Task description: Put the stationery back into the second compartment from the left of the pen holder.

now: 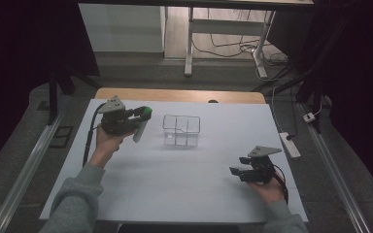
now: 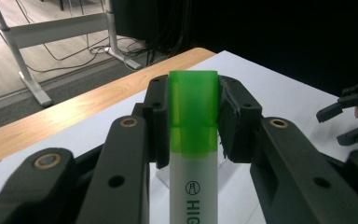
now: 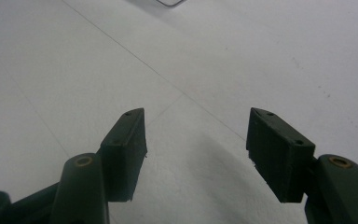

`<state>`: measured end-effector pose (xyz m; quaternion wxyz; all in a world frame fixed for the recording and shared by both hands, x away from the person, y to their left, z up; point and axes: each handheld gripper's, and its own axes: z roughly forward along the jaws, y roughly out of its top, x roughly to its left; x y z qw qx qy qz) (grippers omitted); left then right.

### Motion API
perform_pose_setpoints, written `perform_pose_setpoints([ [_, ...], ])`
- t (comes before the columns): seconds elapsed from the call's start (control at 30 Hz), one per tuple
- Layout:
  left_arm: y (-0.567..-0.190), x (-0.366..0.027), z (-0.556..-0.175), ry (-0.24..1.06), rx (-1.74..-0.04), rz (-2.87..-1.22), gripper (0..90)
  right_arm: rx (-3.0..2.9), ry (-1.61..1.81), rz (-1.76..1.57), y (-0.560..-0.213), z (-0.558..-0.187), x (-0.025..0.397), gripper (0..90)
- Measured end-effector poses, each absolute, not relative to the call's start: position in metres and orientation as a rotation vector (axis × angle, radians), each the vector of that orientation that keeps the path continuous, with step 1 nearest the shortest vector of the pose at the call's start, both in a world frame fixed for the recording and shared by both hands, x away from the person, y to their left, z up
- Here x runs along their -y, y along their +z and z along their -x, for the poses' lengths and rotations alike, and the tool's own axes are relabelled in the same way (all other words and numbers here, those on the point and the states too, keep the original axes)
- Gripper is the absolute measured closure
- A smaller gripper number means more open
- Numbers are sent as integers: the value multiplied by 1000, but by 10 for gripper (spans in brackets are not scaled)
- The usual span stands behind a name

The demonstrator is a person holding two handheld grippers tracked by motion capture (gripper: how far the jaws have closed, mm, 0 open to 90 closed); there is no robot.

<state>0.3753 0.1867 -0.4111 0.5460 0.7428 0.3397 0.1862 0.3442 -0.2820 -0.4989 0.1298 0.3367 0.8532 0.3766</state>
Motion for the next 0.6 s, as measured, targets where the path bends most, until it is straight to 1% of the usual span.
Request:
perform_pose_setpoints([
  [0.37, -400, -159, -393, 440, -787, -1763, 664, -2479, 1113, -965, -497, -344, 281, 375],
  [0.6, -400, -148, -401, 434, -758, -1769, 664, -2491, 1101, -959, -499, -346, 279, 374],
])
